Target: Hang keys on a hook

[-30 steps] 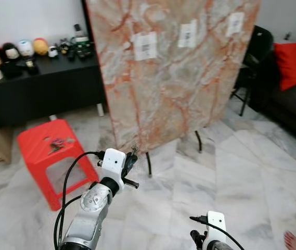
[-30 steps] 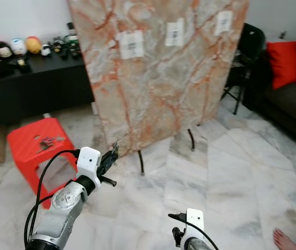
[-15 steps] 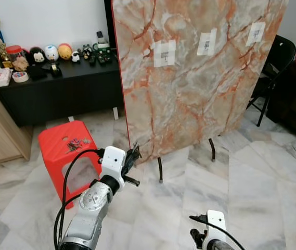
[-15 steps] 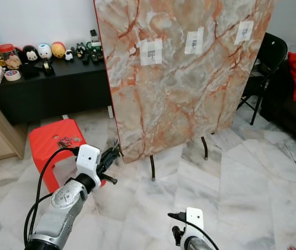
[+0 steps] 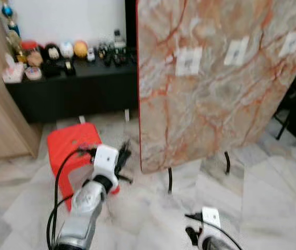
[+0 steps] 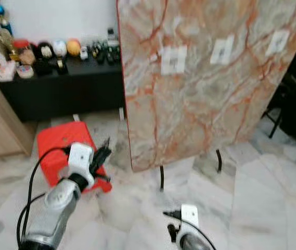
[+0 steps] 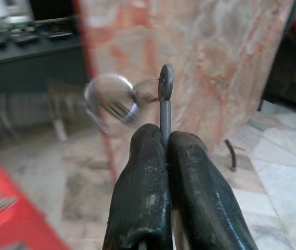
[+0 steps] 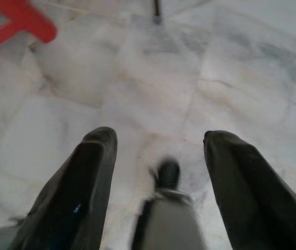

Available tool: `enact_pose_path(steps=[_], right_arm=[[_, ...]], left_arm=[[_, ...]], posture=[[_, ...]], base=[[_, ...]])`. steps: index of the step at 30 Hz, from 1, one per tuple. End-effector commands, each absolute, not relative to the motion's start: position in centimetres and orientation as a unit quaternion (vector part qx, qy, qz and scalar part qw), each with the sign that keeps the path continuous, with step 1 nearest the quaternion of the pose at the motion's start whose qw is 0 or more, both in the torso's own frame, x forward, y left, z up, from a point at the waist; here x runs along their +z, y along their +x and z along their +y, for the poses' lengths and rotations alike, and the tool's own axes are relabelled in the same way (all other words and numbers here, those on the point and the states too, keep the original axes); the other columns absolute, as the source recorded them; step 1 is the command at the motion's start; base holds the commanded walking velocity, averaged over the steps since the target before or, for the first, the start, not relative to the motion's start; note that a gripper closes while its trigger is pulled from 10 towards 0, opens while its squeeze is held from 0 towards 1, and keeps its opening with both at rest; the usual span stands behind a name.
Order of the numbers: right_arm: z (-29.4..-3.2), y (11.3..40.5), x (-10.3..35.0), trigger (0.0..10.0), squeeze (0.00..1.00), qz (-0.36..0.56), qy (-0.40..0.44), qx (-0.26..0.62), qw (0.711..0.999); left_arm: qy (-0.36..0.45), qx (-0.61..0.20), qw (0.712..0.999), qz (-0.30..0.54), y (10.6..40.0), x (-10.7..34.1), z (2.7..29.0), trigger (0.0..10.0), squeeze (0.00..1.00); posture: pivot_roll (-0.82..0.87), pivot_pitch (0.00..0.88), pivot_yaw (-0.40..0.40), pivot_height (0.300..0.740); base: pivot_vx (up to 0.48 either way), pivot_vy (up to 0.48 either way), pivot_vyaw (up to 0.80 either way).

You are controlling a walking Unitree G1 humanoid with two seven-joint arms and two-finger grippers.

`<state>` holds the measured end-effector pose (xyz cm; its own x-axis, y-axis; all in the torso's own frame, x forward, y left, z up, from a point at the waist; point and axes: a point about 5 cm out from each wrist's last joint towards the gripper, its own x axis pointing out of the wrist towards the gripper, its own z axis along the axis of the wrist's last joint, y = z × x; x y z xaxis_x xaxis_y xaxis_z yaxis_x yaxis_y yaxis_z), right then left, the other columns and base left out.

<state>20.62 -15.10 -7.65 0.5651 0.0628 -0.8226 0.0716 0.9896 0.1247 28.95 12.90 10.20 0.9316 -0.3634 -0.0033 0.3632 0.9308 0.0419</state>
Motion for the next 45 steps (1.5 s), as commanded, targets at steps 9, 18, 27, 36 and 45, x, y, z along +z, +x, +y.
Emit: enact_pose_path(steps=[9, 18, 27, 36, 45], right_arm=[[-16.1, 20.3, -7.8, 10.0, 0.00, 0.478, 0.060, -0.010, 0.876], [-16.1, 20.3, -7.8, 10.0, 0.00, 0.478, 0.054, -0.006, 0.877], [-16.1, 20.4, -7.8, 10.0, 0.00, 0.478, 0.052, -0.004, 0.877], [-16.0, 20.4, -7.8, 10.0, 0.00, 0.477, 0.054, -0.005, 0.877], [-16.1, 20.4, -7.8, 10.0, 0.00, 0.477, 0.053, -0.004, 0.877]], left_arm=[[0.022, -0.201, 0.979, -0.015, 29.0, 10.9, 12.0, 10.0, 0.00], [0.024, -0.201, 0.979, -0.017, 29.1, 11.0, 12.0, 10.0, 0.00], [0.030, -0.195, 0.980, -0.029, 29.2, 11.3, 12.1, 10.0, 0.00], [0.035, -0.238, 0.969, -0.048, 28.5, 11.9, 11.3, 10.0, 0.00], [0.131, -0.178, 0.952, -0.214, 28.9, 17.7, 12.4, 10.0, 0.00]], posture=[[0.05, 0.000, -0.033, 0.740], [0.05, 0.000, -0.032, 0.740], [0.05, 0.000, -0.032, 0.740], [0.05, 0.000, -0.032, 0.740], [0.06, 0.000, -0.038, 0.740]], base=[[0.353, 0.000, -0.31], [0.354, 0.000, -0.34], [0.355, 0.000, 0.00], [0.079, 0.000, 0.00], [0.000, 0.000, 0.00]])
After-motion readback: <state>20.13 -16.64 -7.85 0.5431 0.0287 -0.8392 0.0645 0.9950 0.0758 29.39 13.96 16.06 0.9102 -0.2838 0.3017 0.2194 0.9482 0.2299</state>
